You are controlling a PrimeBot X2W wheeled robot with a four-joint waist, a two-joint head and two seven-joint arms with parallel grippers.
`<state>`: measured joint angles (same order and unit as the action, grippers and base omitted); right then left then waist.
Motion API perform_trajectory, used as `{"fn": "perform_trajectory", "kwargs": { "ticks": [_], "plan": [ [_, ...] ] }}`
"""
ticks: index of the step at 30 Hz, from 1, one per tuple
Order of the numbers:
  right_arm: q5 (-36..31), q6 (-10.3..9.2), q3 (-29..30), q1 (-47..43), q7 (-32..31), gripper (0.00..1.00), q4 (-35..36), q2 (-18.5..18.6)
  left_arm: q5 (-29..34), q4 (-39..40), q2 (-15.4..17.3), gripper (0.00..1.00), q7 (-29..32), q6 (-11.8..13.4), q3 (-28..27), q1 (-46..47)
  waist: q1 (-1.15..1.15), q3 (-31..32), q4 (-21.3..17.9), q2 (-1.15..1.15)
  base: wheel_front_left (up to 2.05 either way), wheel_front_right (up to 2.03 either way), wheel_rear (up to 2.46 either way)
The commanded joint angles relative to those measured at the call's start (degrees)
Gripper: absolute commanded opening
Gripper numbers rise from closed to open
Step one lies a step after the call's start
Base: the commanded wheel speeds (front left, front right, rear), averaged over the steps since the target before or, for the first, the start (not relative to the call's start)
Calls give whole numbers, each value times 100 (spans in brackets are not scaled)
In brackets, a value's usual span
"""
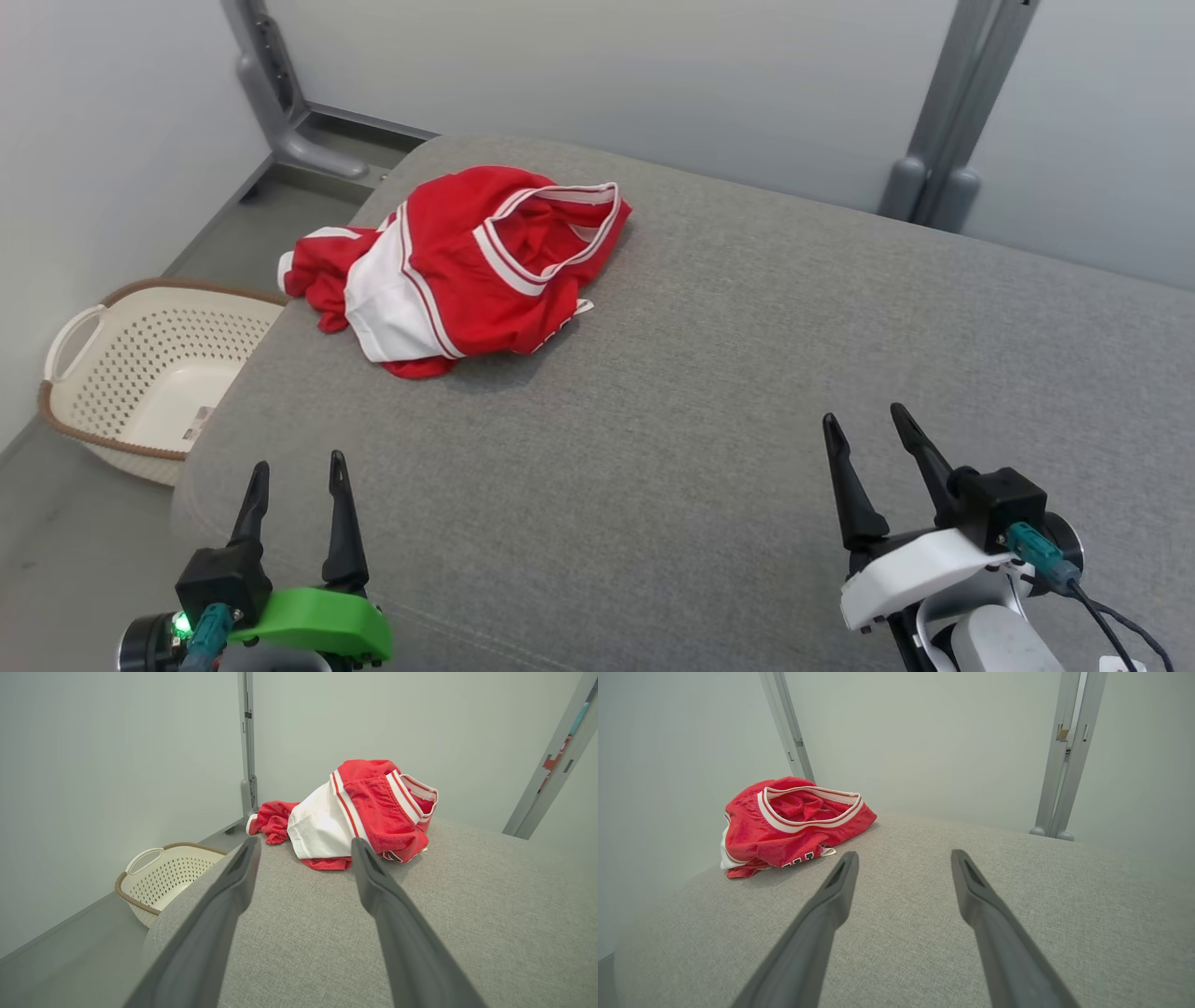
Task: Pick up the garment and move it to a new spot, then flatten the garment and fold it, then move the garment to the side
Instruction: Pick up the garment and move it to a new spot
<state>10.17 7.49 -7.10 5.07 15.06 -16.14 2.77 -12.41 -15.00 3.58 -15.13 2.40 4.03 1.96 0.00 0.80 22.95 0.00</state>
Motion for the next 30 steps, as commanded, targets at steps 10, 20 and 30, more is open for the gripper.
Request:
{"fn": "perform_trajectory", "kwargs": {
  "ticks": [10,20,30],
  "plan": [
    [-180,0,-81,73,18,100,-58,23,45,75,15,100,-4,93,-123,-157,0,6,628,0,0,0,0],
    [-157,0,-126,39,18,100,-92,22,-11,-96,51,100,12,39,-126,-52,0,31,592,0,0,0,0],
    [-435,0,-163,222,-93,100,13,22,-542,-1292,103,100,499,-506,-129,1720,0,-428,368,0,0,0,0]
  ]
}}
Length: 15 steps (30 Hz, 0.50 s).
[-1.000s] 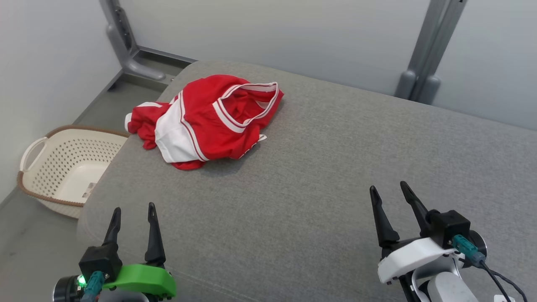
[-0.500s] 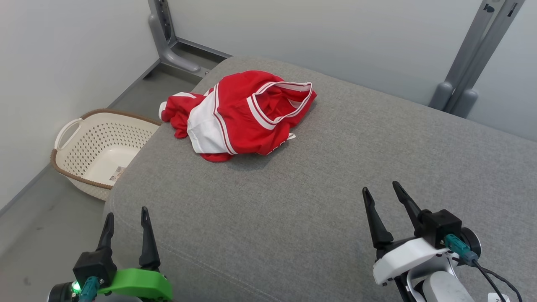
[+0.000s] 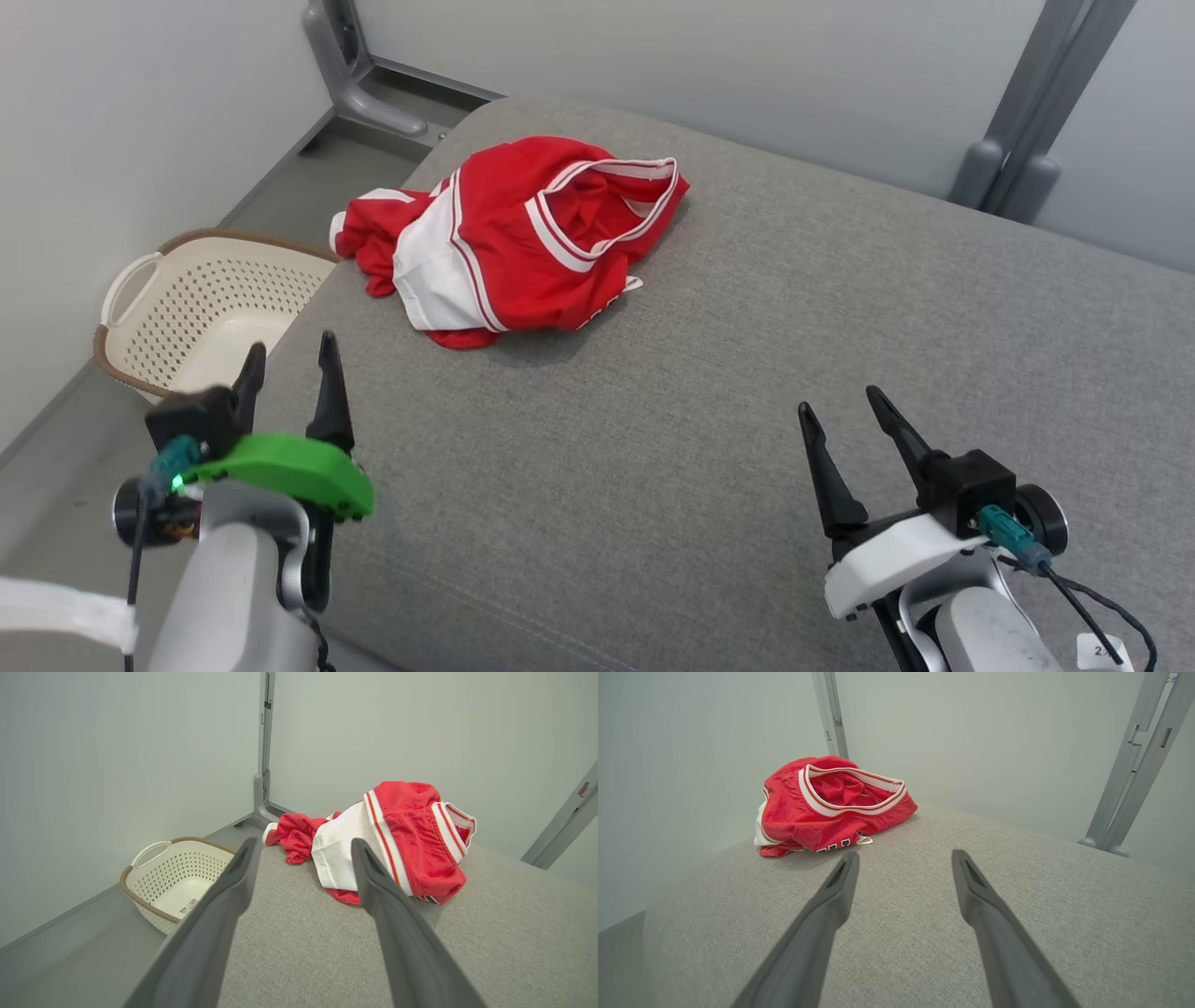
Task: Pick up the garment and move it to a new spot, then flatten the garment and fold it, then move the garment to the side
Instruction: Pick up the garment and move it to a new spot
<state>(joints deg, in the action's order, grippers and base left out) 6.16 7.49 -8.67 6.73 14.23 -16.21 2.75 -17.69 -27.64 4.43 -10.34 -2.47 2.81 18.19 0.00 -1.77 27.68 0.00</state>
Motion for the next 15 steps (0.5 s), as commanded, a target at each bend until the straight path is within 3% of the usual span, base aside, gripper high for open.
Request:
{"fn": "perform_trajectory", "kwargs": {
  "ticks": [1,9,11,15],
  "plan": [
    [-80,0,-25,87,-48,100,49,24,-120,-229,11,100,117,-72,-30,364,0,-265,-164,0,0,0,0],
    [-390,-1,-157,321,-309,100,316,27,-617,-1484,209,100,826,-313,-179,2145,0,-1003,-821,0,0,0,0],
    [-516,-1,-171,410,-401,100,473,27,-985,-1848,299,100,1074,-394,-359,2567,0,-1324,-1131,0,0,0,0],
    [-571,-2,-160,479,-410,100,674,26,-1313,-2132,554,100,1335,-460,-484,2943,0,-1672,-1498,0,0,0,0]
  ]
}}
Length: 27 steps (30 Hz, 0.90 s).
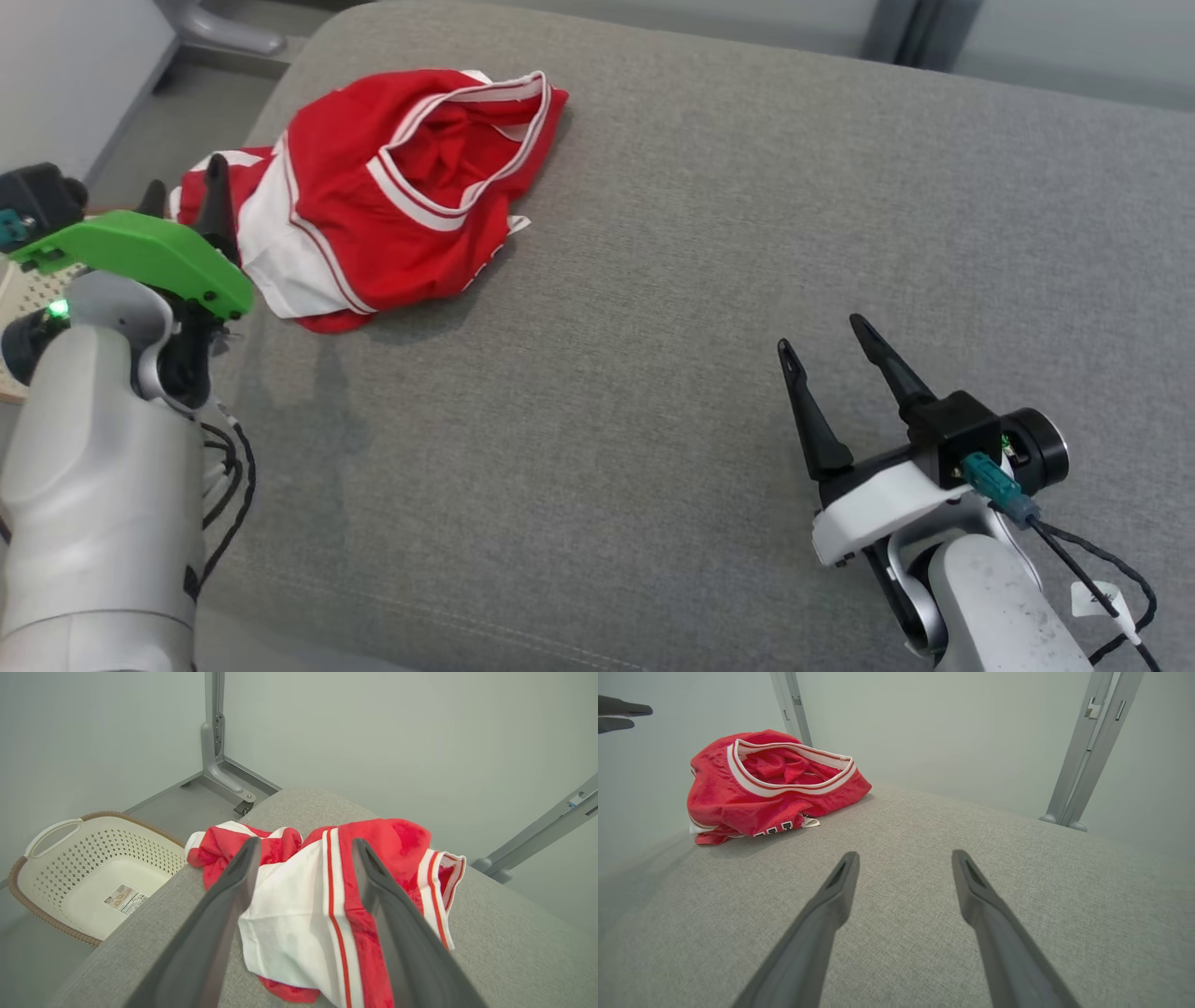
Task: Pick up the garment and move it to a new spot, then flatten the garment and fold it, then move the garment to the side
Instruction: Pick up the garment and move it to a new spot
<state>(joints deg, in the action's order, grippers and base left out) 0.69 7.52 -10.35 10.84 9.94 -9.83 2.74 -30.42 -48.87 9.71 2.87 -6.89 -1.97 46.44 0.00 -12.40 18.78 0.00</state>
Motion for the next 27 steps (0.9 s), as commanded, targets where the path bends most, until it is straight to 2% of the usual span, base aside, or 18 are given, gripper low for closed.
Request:
{"fn": "perform_trajectory", "kwargs": {
  "ticks": [1,9,13,14,15,16,22,27],
  "plan": [
    [-38,-6,-2,77,30,100,74,23,-72,-46,77,100,61,-26,-13,177,0,-677,-670,0,0,0,0],
    [43,-6,-80,138,119,100,192,23,-357,-423,403,100,543,-50,72,529,0,-990,-1006,0,0,0,0],
    [104,-6,-96,148,175,100,129,23,-244,-730,485,100,786,212,146,599,0,-956,-1084,0,0,0,0],
    [120,-6,-105,157,189,100,118,23,-192,-800,532,57,806,316,170,614,0,-933,-1104,0,0,0,0],
    [134,-6,-111,161,195,100,101,23,-152,-839,568,43,774,406,188,618,0,-904,-1118,0,0,0,0],
    [146,-6,-117,153,212,100,80,23,-118,-885,581,0,753,480,209,622,0,-862,-1131,0,0,0,0],
    [290,-6,-174,91,294,100,-83,23,92,-776,655,0,264,539,337,738,0,-479,-1135,0,0,0,0],
    [498,-6,-287,31,377,100,-252,23,198,-439,644,0,-242,378,487,903,0,21,-1242,0,0,0,0]
  ]
}}
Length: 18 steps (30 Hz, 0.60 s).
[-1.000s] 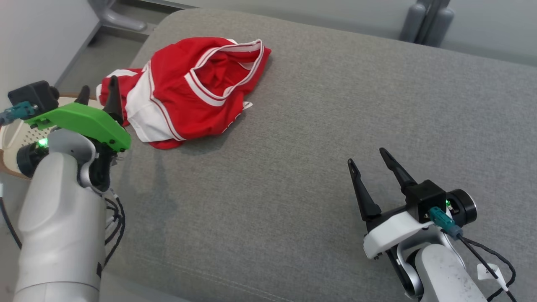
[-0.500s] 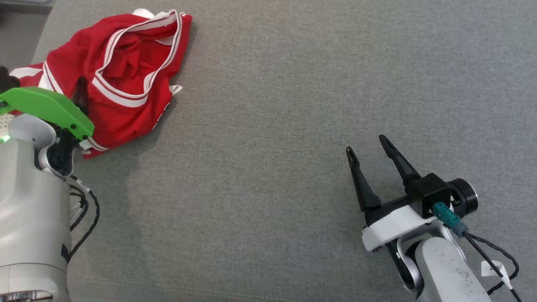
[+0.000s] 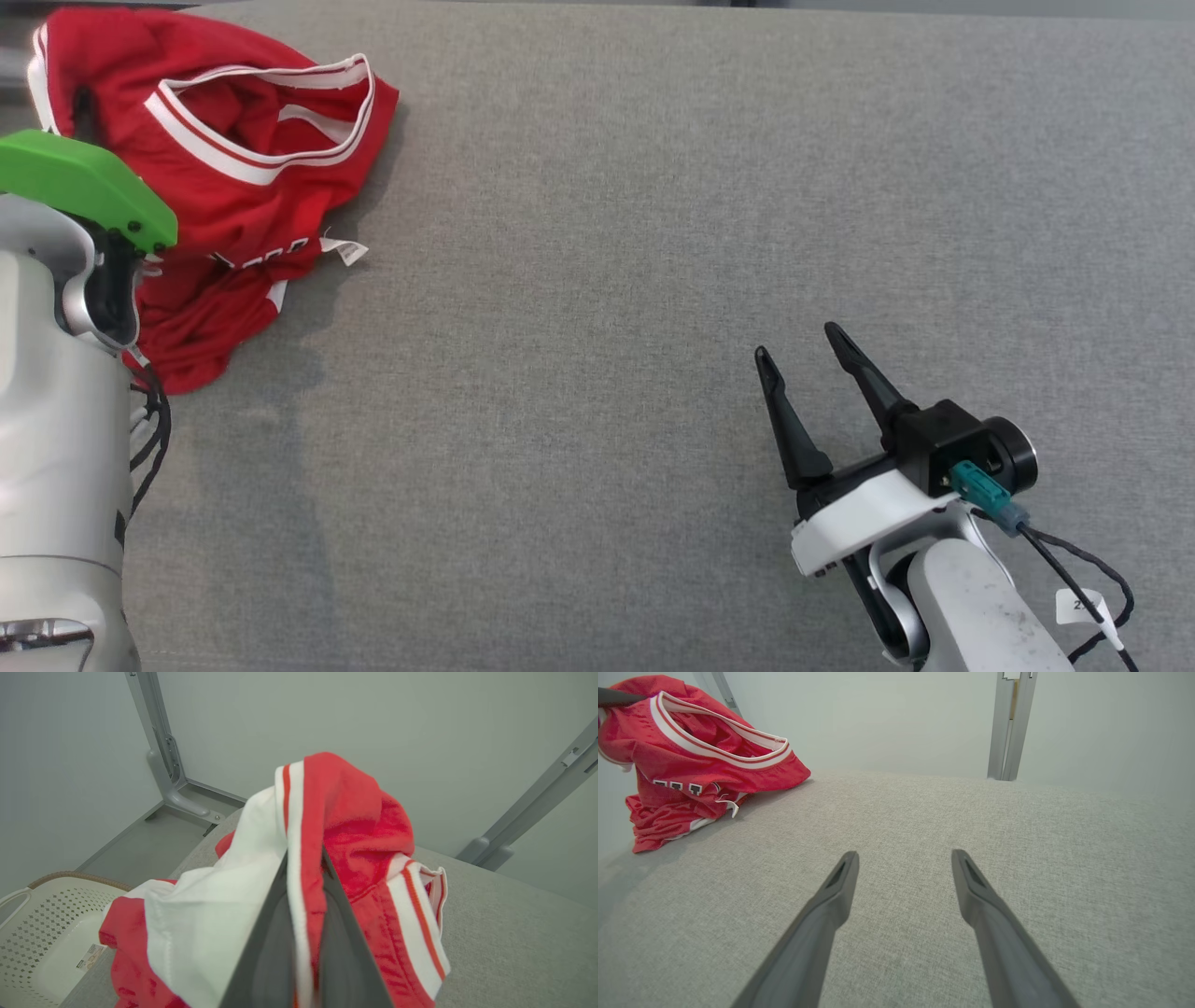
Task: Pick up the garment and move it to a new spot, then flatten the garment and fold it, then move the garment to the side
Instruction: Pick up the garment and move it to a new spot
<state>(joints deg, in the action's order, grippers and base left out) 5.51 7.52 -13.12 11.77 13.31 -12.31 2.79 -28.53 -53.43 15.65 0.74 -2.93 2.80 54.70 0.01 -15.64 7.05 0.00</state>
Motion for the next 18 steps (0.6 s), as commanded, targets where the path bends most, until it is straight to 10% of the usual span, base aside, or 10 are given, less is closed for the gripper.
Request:
{"fn": "perform_trajectory", "kwargs": {
  "ticks": [1,18],
  "plan": [
    [60,-5,-30,-76,54,100,-44,19,83,98,64,0,-107,-31,64,127,-1,465,-123,0,0,0,0],
    [445,-5,-154,-248,184,100,-334,18,371,1800,-727,0,-190,-202,972,465,-1,1421,-1390,0,0,0,0]
  ]
}}
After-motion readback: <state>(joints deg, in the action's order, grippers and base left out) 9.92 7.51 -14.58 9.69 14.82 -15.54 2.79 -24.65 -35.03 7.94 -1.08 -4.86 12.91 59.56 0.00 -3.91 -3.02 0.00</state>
